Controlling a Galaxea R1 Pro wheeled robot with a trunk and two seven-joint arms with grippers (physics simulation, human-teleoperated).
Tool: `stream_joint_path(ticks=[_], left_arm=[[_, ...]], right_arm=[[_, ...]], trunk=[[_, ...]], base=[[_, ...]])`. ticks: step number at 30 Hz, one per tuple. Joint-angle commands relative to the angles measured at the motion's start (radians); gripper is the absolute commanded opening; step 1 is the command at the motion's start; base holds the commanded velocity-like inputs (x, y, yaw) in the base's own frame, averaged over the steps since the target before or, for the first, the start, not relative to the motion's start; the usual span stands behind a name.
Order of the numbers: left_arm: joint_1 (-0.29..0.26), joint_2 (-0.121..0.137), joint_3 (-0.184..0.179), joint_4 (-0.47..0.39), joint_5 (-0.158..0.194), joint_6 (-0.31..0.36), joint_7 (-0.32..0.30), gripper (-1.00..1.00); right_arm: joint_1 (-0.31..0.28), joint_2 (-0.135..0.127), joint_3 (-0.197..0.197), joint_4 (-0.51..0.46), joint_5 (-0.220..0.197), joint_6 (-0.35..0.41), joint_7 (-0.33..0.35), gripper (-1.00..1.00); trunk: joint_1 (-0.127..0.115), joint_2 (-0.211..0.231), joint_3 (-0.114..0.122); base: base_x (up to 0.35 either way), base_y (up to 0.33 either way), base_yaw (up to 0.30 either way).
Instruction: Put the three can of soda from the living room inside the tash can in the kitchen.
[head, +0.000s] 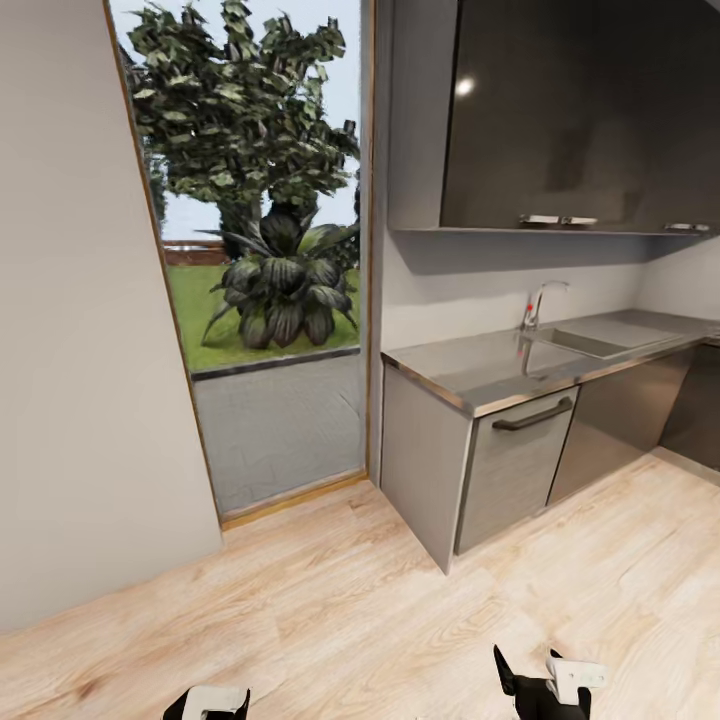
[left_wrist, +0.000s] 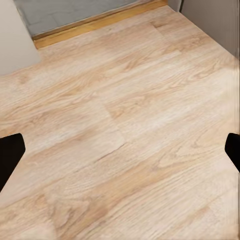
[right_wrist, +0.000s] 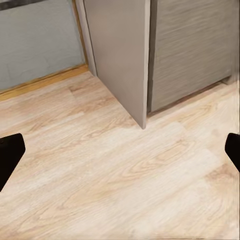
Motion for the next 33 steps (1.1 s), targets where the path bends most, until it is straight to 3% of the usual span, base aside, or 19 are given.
stream_joint_path(ticks=[1,4,12,33], left_arm=[[0.0,0.0,0.0,0.0,0.0,0.0,0.0,1.0],[0.0,0.0,0.0,0.0,0.0,0.0,0.0,1.0],[0.0,0.0,0.0,0.0,0.0,0.0,0.0,1.0],[0.0,0.0,0.0,0.0,0.001,0.0,0.0,1.0]], right_arm=[[0.0,0.0,0.0,0.0,0.0,0.001,0.0,1.0],[0.0,0.0,-0.001,0.0,-0.005,0.003,-0.01,1.0],[-0.001,-0.008,-0.003,0.0,-0.073,0.006,-0.036,1.0],[0.0,-0.006,-0.002,-0.003,-0.078,-0.007,-0.036,1.0]], trunk=[[0.0,0.0,0.0],[0.0,0.0,0.0],[0.0,0.0,0.0],[0.0,0.0,0.0]], base=[[0.0,0.0,-0.248],[0.0,0.0,-0.249],[0.0,0.0,-0.249],[0.0,0.0,-0.237]])
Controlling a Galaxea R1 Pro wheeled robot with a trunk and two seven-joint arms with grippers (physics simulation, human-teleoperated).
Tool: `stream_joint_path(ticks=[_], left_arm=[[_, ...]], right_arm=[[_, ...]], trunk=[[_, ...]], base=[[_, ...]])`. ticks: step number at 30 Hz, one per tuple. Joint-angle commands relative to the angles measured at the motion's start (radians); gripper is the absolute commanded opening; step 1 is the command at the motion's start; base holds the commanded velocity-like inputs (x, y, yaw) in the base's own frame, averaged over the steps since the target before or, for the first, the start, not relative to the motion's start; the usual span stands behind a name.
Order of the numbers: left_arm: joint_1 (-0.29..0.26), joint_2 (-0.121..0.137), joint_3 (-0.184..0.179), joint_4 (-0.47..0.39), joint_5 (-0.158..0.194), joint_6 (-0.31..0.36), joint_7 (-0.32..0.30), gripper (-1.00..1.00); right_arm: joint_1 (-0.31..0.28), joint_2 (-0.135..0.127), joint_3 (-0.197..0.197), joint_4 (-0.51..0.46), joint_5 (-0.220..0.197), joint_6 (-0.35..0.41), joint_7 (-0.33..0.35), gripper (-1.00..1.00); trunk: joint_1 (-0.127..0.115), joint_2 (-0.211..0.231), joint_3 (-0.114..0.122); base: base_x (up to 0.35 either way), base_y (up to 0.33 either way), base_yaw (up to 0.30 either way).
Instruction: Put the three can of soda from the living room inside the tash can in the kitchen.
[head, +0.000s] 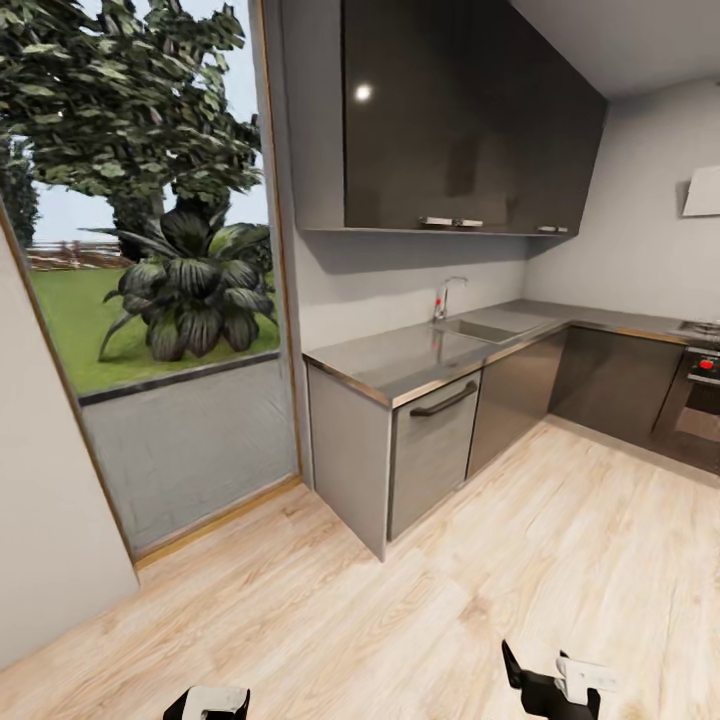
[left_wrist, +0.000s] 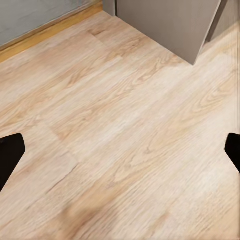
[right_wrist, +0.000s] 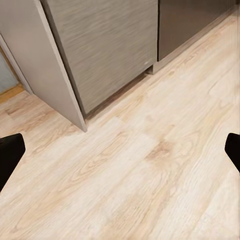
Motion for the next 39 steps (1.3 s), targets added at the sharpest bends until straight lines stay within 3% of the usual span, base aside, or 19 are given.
stream_joint_path(ticks=[1,39], left_arm=[[0.0,0.0,0.0,0.0,0.0,0.0,0.0,1.0],[0.0,0.0,0.001,0.0,-0.001,0.0,0.0,1.0]], right_arm=[[0.0,0.001,0.001,-0.001,0.002,-0.004,0.0,1.0],[0.001,0.0,0.0,0.0,-0.001,-0.021,0.014,1.0]], trunk=[[0.0,0.0,0.0],[0.0,0.0,-0.035]], base=[[0.0,0.0,-0.104],[0.0,0.0,-0.089]])
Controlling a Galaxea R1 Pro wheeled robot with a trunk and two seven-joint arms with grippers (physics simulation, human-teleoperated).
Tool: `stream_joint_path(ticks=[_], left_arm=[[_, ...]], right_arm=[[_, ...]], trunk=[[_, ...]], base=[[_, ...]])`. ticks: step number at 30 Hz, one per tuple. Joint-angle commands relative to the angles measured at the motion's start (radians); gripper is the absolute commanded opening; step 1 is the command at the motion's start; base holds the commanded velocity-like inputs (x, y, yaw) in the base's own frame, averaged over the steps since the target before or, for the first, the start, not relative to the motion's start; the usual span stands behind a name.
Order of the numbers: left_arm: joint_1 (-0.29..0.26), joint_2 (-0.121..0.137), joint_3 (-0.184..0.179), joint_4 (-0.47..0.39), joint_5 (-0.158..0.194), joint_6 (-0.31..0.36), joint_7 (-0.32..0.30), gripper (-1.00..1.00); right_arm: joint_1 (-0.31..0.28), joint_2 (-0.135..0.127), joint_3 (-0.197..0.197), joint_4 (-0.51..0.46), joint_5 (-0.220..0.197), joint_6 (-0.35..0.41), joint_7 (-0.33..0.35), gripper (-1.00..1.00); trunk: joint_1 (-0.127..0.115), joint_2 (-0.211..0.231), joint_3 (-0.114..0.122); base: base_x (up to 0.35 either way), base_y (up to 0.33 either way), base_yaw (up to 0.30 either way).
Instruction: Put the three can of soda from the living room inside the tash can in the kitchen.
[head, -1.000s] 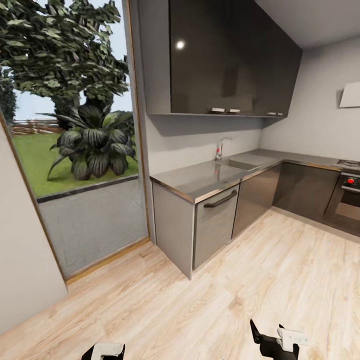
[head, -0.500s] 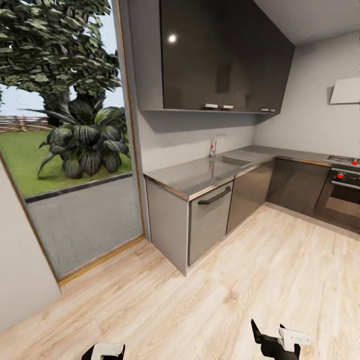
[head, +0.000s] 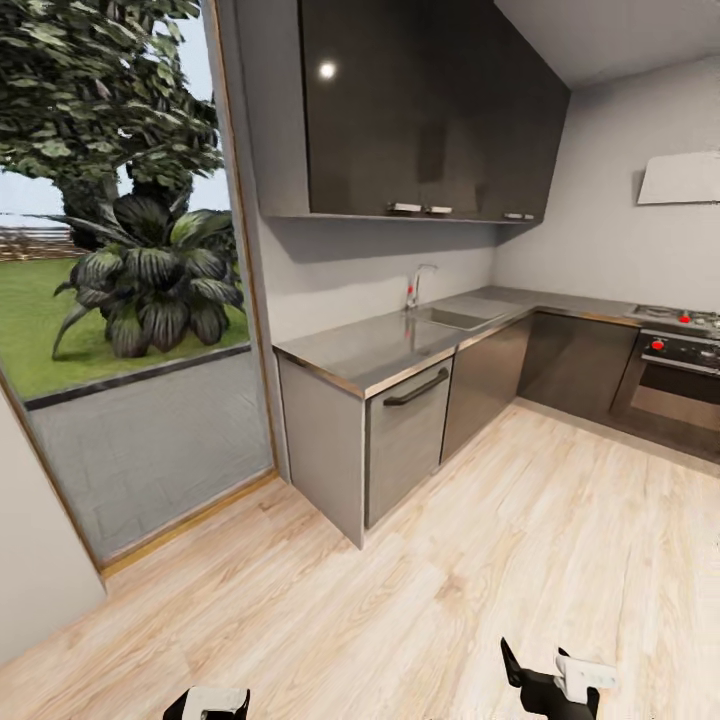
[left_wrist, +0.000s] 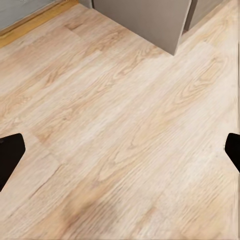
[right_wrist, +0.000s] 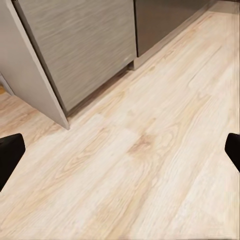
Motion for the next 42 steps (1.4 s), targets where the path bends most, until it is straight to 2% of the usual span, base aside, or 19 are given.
stream_joint_path(ticks=[1,42], left_arm=[[0.0,0.0,0.0,0.0,0.0,0.0,0.0,1.0],[0.0,0.0,-0.001,0.0,0.0,0.0,0.0,1.0]], right_arm=[[0.0,-0.001,0.0,0.0,0.0,0.0,0.0,1.0],[0.0,-0.004,-0.002,0.002,-0.002,0.002,-0.004,1.0]], trunk=[[0.0,0.0,0.0],[0.0,0.0,0.014]], base=[[0.0,0.0,-0.2],[0.0,0.0,-0.241]])
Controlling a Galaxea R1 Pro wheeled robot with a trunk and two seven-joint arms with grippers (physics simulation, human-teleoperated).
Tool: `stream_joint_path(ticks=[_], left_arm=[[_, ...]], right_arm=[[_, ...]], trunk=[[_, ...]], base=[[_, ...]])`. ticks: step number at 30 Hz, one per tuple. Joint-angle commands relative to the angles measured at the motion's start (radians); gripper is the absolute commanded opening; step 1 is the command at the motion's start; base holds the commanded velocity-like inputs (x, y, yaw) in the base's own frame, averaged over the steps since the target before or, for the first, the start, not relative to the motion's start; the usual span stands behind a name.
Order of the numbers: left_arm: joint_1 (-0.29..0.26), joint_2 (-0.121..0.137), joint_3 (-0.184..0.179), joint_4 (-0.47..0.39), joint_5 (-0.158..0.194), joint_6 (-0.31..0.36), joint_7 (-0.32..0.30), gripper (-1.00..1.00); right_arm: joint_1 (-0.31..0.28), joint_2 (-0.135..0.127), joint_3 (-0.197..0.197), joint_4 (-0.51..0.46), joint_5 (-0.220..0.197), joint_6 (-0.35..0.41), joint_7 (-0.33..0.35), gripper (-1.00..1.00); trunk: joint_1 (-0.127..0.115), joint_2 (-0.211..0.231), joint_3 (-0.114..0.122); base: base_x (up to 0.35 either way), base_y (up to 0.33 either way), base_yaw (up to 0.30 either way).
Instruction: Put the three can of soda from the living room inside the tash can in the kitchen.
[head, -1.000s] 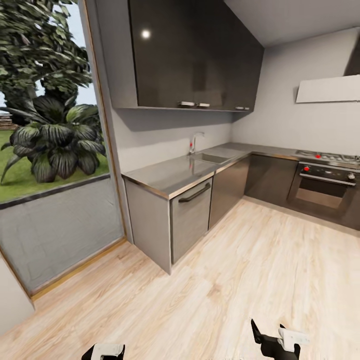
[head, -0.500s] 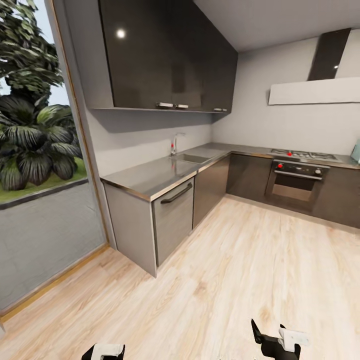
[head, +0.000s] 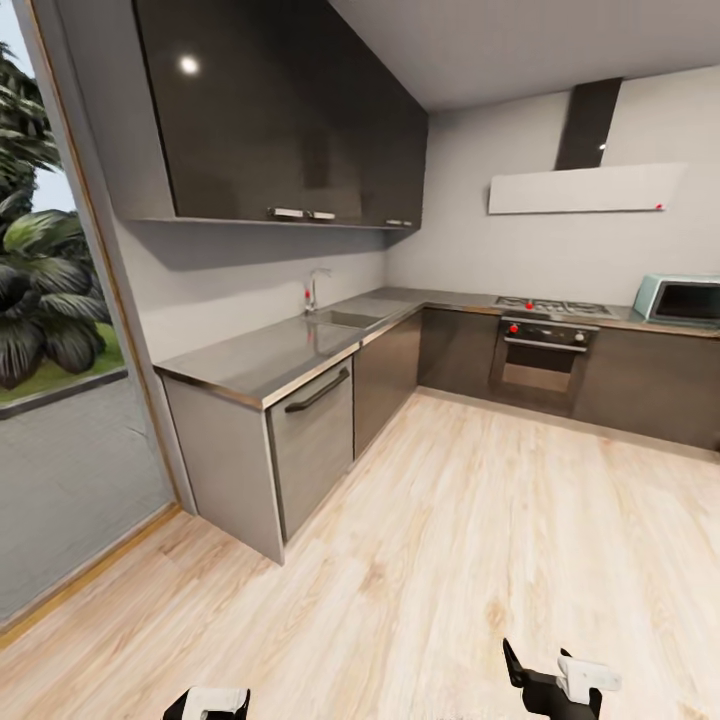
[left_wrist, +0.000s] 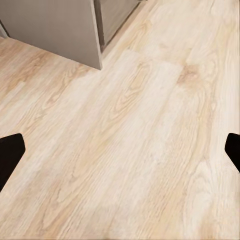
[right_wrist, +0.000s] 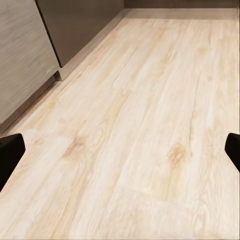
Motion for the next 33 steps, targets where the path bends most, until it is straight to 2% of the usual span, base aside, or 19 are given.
stream_joint_path(ticks=[1,4,8,11,33], left_arm=[[0.0,0.0,0.0,0.0,0.0,0.0,0.0,1.0],[0.0,0.0,0.0,0.0,0.0,0.0,0.0,1.0],[0.0,0.0,0.0,0.0,0.0,0.0,0.0,1.0],[0.0,0.0,0.0,0.0,0.0,0.0,0.0,1.0],[0.0,0.0,0.0,0.0,0.001,0.0,0.001,1.0]], right_arm=[[0.0,0.0,0.0,0.0,0.0,0.001,-0.003,1.0],[-0.001,0.001,-0.002,0.0,-0.001,0.006,-0.008,1.0],[-0.001,0.007,-0.051,0.001,-0.02,0.01,-0.01,1.0],[-0.001,0.008,-0.064,0.001,-0.025,0.011,-0.01,1.0],[-0.001,0.009,-0.075,0.002,-0.029,0.014,-0.01,1.0]], trunk=[[0.0,0.0,0.001],[0.0,0.0,0.002],[0.0,0.0,0.005],[0.0,0.0,0.007],[0.0,0.0,0.023]], base=[[0.0,0.0,-0.245],[0.0,0.0,-0.245],[0.0,0.0,-0.245],[0.0,0.0,-0.245],[0.0,0.0,-0.245]])
